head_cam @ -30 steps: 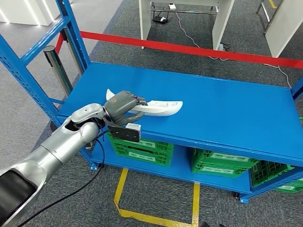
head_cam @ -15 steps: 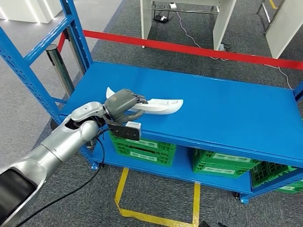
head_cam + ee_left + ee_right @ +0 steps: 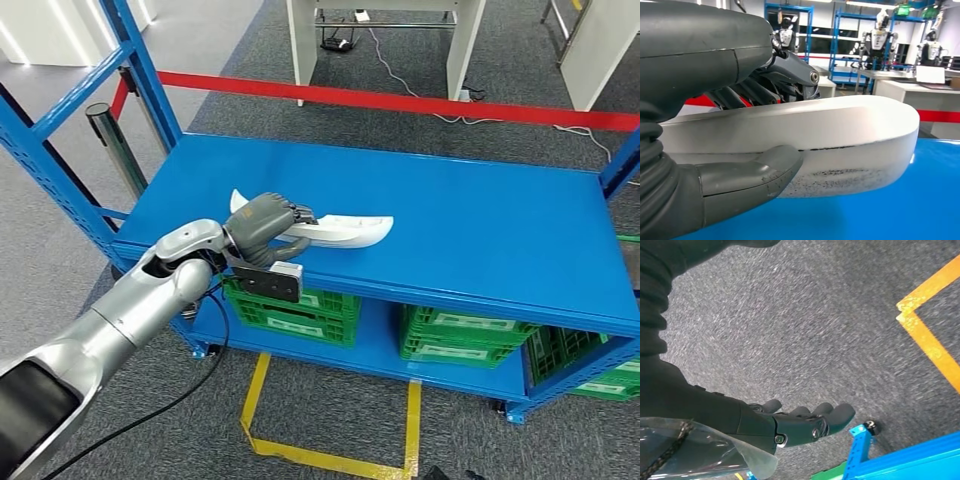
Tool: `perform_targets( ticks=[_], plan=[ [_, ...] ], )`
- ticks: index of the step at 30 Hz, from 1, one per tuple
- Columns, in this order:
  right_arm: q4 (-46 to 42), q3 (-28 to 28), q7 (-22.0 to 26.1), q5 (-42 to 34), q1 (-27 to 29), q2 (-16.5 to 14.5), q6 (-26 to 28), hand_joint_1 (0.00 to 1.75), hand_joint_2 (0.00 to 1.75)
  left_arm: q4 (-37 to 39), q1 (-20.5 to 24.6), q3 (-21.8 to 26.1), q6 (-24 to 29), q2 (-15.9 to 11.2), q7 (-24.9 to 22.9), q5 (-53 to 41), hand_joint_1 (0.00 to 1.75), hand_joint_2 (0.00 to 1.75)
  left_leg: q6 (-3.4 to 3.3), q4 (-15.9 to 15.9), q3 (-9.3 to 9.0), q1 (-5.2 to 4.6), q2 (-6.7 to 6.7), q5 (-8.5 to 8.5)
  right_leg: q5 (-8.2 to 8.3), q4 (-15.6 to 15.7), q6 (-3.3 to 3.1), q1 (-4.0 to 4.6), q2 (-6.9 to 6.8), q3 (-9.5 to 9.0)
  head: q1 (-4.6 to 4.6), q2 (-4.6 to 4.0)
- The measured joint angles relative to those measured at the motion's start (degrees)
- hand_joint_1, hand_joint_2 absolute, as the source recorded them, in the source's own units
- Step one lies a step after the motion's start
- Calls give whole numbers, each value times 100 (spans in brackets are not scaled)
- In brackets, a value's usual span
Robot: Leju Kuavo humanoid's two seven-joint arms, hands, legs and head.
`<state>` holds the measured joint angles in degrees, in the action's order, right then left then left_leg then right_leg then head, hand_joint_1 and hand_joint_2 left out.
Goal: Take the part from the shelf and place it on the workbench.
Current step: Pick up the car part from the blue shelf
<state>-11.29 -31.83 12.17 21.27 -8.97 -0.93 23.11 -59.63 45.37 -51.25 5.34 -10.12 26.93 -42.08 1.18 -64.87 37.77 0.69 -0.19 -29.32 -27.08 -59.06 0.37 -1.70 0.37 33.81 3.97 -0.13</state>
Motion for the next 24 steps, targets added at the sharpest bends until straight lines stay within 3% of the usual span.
perform_targets(
  ticks=[2,3,4,5,8,10,12,14,17,18,19,20,22,24],
  plan=[
    [-1,3,-1,0,2,1,1,0,175,0,-9,-3,-5,-2,0,3,175,175,10,-737,213,-2,1,-413,58,-2,-58,32,-4,85,6,0],
    [-1,4,-1,1,6,1,0,0,175,0,-13,-4,-8,-6,0,4,175,175,-4,-938,239,-7,1,-489,88,-5,-72,52,-4,128,6,0],
    [-1,4,-1,1,9,0,-1,0,175,0,-14,-5,-11,-9,0,5,175,175,-35,-937,172,-19,1,-459,121,-7,-78,75,-2,169,7,0],
    [-1,5,-1,2,10,-1,-1,0,175,0,-12,-6,-14,-10,0,7,175,175,-86,-718,3,-40,0,-339,152,-9,-79,101,1,204,7,0],
    [-7,5,-1,8,8,-27,-1,0,175,-3,4,2,-14,-7,0,9,175,175,-310,373,-681,-133,-1,-8,243,-5,-54,153,-4,267,-2,0],
    [-11,7,-1,10,5,-47,-1,0,175,-7,14,6,-15,-5,1,10,175,175,-368,657,-815,-179,0,9,317,8,7,131,-18,297,-2,0],
    [-11,8,-1,9,6,-42,-1,0,175,-10,22,6,-17,-2,2,11,175,175,-358,757,-794,-184,15,114,377,34,73,113,-21,326,4,0],
    [-11,8,0,9,8,-40,-1,0,175,-13,33,6,-20,6,2,12,175,175,-373,896,-749,-148,41,274,175,-122,123,119,-20,439,-9,0],
    [-11,10,-6,8,2,-39,-1,0,175,-13,28,1,-23,17,2,12,175,175,-379,949,-559,-126,51,470,-506,-1057,200,97,-21,747,-27,0],
    [-11,12,-9,7,2,-38,-1,0,175,-13,17,-2,-25,17,2,12,175,175,-368,940,-483,-123,53,522,-603,-1335,226,89,-23,795,-27,0],
    [-11,15,-10,7,5,-38,-1,0,175,-13,7,-4,-28,17,2,12,175,175,-353,926,-406,-116,56,571,-583,-1456,252,79,-25,764,-26,0],
    [-11,20,-10,8,6,-38,-1,0,175,-13,0,-4,-31,16,2,12,175,175,-330,901,-326,-105,58,616,-462,-1365,276,66,-28,627,-26,0],
    [-13,36,-9,9,0,-38,-1,0,175,-14,-1,-2,-36,16,2,15,175,175,-276,819,-174,-85,59,680,-235,-701,321,33,-34,121,-29,0],
    [-20,52,-6,11,-12,-38,-1,0,175,-15,6,6,-36,14,3,21,175,175,-217,723,-57,-94,59,735,-265,-77,306,29,-23,-296,-23,0]
  ],
)
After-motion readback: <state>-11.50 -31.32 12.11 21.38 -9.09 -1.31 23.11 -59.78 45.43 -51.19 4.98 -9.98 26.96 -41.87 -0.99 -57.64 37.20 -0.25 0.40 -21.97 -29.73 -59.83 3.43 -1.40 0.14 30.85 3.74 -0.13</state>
